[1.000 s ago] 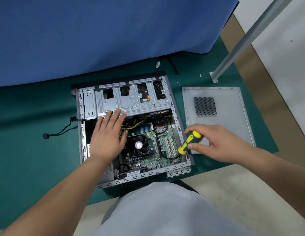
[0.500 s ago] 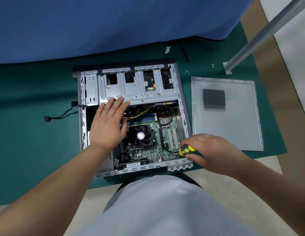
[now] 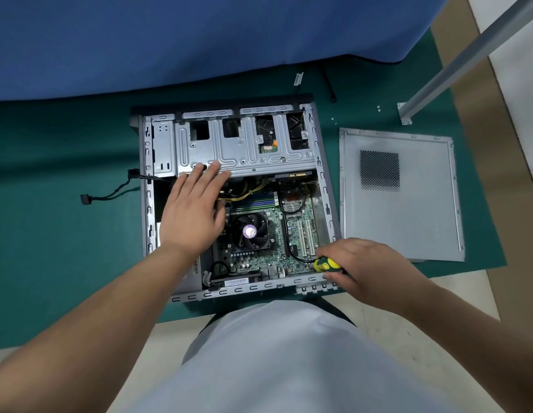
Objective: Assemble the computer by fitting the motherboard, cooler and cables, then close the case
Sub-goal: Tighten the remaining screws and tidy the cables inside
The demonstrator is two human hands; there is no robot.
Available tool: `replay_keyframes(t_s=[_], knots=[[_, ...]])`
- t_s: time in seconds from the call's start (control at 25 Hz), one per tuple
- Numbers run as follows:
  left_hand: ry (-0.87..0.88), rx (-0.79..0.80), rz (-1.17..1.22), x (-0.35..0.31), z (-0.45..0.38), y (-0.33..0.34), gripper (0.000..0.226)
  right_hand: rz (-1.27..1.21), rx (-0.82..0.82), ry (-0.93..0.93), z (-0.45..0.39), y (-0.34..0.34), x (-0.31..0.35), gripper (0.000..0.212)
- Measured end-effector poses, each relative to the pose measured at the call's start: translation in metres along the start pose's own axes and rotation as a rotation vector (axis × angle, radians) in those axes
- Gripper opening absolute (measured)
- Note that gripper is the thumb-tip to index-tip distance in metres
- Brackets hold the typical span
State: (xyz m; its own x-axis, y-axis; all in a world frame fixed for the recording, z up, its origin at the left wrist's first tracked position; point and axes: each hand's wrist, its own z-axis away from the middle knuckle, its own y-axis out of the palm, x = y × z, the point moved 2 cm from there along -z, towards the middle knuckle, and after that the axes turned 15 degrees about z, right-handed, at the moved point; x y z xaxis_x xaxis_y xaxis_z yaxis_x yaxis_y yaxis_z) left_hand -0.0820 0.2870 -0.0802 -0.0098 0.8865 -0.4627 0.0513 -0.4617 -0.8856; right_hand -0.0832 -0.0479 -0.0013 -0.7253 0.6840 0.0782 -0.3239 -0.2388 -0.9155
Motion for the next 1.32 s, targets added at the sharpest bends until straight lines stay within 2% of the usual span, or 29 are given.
replay_keyframes(t_s=[0.2,0.32,0.4,0.48,0.64,0.68,0.8,0.92,1.08,1.16,1.2,1.28,1.32], knots=[[0.005,-0.003,0.002,-0.001,0.0,-0.001,0.061,0.077,-0.005,0.067,0.0,-0.005,0.005,0.029],[0.004,-0.003,0.004,-0.001,0.0,-0.001,0.061,0.195,-0.072,0.116,-0.003,-0.008,0.017,0.023],[0.001,0.004,0.001,-0.001,0.0,-0.001,0.061,0.222,-0.036,0.129,-0.003,-0.009,0.021,0.026],[0.001,0.006,-0.003,-0.001,-0.001,-0.002,0.061,0.204,-0.002,0.083,-0.002,-0.012,0.018,0.028],[0.003,0.006,-0.011,-0.001,-0.001,-0.002,0.062,0.221,0.035,-0.073,0.0,-0.025,0.01,0.016],[0.003,0.006,-0.014,-0.001,-0.001,-0.002,0.063,0.269,0.006,-0.09,-0.001,-0.026,0.012,0.018],[0.009,0.004,-0.009,-0.001,0.0,0.0,0.064,0.424,-0.064,0.008,-0.004,-0.025,0.019,0.049],[0.014,0.001,-0.015,-0.001,0.0,0.001,0.064,0.449,0.056,0.078,-0.008,-0.023,0.021,0.073],[0.018,-0.003,-0.016,0.0,0.0,0.001,0.065,0.323,0.192,-0.206,-0.004,-0.025,0.018,0.036],[0.018,-0.006,-0.013,-0.001,0.0,0.001,0.065,0.38,0.183,-0.17,-0.005,-0.027,0.022,0.017],[0.016,-0.005,-0.015,-0.001,0.0,0.001,0.064,0.385,0.117,-0.1,-0.007,-0.027,0.024,0.019],[0.017,0.0,-0.021,-0.002,0.001,0.001,0.065,0.441,0.085,0.021,-0.011,-0.027,0.024,0.056],[0.016,0.0,-0.024,-0.002,0.001,0.001,0.065,0.475,0.093,0.036,-0.013,-0.027,0.022,0.064]])
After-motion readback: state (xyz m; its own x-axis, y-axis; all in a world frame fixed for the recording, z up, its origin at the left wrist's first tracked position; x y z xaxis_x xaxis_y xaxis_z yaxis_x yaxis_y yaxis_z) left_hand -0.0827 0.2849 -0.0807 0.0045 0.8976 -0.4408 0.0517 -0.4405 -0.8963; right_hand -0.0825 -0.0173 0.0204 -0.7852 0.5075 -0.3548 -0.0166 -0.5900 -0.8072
